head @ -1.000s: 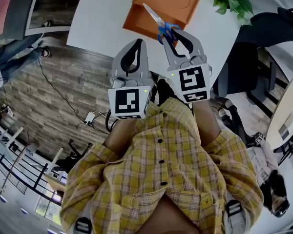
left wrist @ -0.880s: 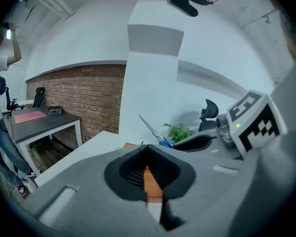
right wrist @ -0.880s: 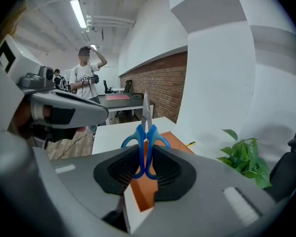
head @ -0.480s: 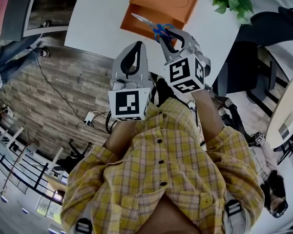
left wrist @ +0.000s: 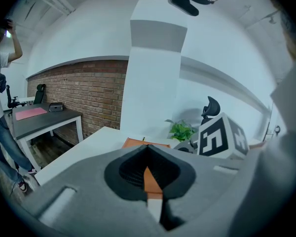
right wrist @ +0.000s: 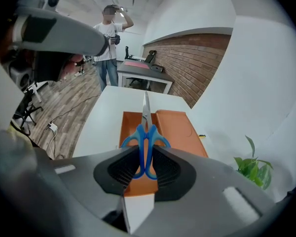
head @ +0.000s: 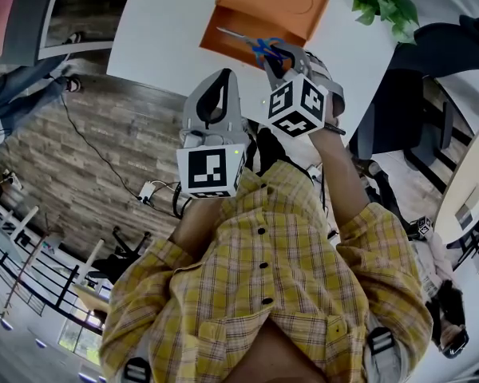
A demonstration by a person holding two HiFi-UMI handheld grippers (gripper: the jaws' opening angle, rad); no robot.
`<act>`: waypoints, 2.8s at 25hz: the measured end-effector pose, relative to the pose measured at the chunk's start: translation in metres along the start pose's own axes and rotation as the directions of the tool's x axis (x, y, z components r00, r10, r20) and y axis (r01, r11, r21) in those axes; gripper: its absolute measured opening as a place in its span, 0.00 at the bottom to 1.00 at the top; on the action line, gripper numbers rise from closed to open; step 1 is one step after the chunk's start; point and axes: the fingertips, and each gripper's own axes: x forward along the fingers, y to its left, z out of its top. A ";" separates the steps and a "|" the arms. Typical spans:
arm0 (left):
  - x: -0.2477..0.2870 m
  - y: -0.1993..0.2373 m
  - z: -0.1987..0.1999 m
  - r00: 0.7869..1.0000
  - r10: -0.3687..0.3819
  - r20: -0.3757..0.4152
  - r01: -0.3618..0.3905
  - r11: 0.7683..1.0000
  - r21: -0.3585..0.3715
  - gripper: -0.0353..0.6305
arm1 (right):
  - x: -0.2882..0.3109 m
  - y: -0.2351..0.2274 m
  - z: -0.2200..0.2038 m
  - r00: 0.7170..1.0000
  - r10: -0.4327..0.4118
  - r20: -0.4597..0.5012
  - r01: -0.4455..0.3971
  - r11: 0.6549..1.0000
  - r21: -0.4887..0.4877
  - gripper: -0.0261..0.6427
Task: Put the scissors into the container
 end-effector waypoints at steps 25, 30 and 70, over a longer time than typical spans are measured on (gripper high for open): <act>0.003 0.003 -0.005 1.000 -0.002 -0.021 0.002 1.000 0.001 0.05 | 0.066 0.006 -0.037 0.983 0.045 -0.179 -0.066 0.992 -0.109 0.18; 0.005 0.004 -0.007 1.000 0.001 -0.027 -0.001 1.000 0.004 0.05 | 0.076 0.006 -0.041 0.979 0.052 -0.197 -0.076 0.990 -0.117 0.18; 0.007 0.016 -0.014 0.999 0.009 -0.045 -0.009 1.000 -0.003 0.05 | 0.105 0.009 -0.054 0.958 0.040 -0.285 -0.086 0.985 -0.152 0.22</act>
